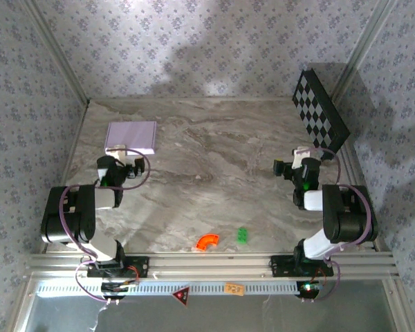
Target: Fold the paper box
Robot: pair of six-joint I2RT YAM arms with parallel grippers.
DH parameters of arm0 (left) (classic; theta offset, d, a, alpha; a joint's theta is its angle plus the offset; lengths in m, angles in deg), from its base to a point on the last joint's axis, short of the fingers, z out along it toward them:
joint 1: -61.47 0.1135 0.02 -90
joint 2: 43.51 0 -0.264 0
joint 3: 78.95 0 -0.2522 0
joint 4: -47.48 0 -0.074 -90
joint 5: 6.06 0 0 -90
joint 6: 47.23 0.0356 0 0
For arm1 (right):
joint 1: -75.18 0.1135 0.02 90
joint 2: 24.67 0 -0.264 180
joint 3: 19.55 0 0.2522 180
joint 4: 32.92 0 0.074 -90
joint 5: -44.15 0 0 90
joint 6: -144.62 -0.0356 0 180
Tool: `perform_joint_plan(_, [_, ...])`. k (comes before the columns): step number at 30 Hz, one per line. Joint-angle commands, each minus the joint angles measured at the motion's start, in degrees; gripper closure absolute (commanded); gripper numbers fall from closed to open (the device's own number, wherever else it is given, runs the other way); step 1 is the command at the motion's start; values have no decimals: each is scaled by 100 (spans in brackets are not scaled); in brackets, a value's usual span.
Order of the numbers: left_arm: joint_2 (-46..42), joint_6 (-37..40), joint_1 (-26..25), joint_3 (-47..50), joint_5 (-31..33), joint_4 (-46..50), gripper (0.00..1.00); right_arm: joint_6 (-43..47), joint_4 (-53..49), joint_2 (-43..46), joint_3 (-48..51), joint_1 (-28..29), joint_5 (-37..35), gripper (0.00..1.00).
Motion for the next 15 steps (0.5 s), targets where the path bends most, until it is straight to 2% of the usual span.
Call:
perform_joint_plan(1, [-16, 1, -40, 41, 38, -253, 0, -1, 144, -4, -105, 10, -90, 1])
perform_joint_plan(15, [-12, 1, -40, 39, 30, -253, 0, -5, 100, -21, -147, 1, -67, 1])
